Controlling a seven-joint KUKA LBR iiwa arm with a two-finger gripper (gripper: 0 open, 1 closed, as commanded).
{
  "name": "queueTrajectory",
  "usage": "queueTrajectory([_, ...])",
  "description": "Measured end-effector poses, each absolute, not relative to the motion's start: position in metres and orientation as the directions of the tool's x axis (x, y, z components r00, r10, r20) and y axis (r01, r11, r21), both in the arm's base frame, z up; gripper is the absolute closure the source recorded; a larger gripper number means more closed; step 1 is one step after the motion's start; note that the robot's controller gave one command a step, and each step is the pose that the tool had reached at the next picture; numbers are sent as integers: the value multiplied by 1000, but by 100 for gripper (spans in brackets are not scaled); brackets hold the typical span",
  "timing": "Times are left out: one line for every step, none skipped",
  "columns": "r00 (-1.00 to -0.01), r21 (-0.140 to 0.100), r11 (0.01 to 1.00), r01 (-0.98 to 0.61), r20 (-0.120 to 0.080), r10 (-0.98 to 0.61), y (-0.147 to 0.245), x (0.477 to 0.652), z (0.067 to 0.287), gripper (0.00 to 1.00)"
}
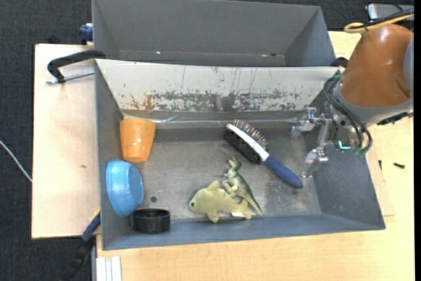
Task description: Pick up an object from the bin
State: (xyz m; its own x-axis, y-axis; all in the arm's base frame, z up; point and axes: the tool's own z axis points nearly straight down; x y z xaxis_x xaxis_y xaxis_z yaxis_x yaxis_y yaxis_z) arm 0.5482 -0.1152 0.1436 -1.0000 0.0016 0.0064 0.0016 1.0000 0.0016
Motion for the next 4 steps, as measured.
queueTrajectory([-983,-1,983,-183,-7,-183,-47,527,76,0])
queueTrajectory([-983,0,983,-184,-5,-184,-47,527,76,100])
queueTrajectory([-977,-3,977,-212,-13,-212,-34,516,232,100])
queueTrajectory([-864,-6,864,-504,-9,-504,-57,550,284,100])
